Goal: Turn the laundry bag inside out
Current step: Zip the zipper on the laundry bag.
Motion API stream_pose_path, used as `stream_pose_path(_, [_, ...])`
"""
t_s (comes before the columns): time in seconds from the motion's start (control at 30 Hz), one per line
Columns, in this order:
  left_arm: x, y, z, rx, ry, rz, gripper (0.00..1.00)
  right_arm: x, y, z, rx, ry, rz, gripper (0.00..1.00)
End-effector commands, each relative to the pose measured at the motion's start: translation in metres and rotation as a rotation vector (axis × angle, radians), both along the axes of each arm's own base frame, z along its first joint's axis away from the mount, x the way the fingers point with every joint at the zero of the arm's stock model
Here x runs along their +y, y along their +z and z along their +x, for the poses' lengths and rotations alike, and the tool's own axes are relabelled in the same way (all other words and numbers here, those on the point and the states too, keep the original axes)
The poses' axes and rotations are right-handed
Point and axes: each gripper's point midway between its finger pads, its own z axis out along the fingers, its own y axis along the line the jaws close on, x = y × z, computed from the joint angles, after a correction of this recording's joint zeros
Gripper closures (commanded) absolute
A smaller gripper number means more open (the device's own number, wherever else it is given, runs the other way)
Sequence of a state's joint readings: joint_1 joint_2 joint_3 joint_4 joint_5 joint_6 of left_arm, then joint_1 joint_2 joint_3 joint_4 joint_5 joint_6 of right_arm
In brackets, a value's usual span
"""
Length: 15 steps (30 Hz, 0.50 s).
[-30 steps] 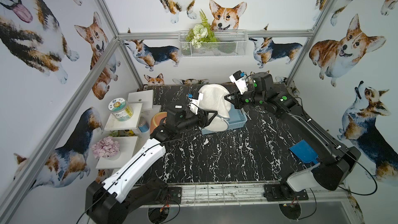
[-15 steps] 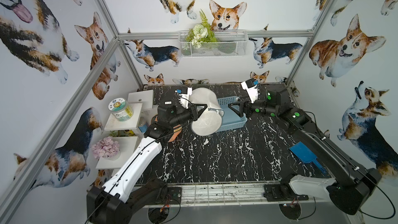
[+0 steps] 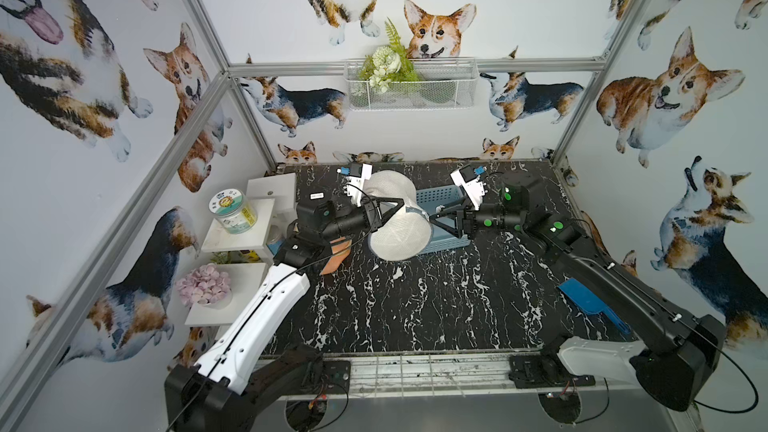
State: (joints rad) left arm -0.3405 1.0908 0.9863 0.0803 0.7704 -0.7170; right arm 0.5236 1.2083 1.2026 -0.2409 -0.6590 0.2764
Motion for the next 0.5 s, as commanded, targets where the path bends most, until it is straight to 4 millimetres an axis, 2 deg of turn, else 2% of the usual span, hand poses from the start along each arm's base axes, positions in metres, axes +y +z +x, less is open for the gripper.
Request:
stream_pose_path(0.0, [-0.005,0.011,-0.007,-0.056,-0.062,-0.026,1.0,-0.001,0.011,-0.007,-0.017,0.069,0.031,0.46])
stream_pose_path(0.17, [-0.004,0.01,-0.005,-0.044,-0.054,-0.043,1.0,0.004,0.004,-0.01,0.011,0.101,0.015,0.54])
stream_pose_path(0.33, [-0.004,0.011,-0.006,-0.04,-0.055,-0.05,1.0,0.014,-0.008,-0.01,0.017,0.098,-0.049,0.56])
stream_pose_path(0.47, [-0.004,0.012,-0.006,-0.04,-0.055,-0.054,1.0,0.014,-0.012,-0.006,0.019,0.076,-0.071,0.58])
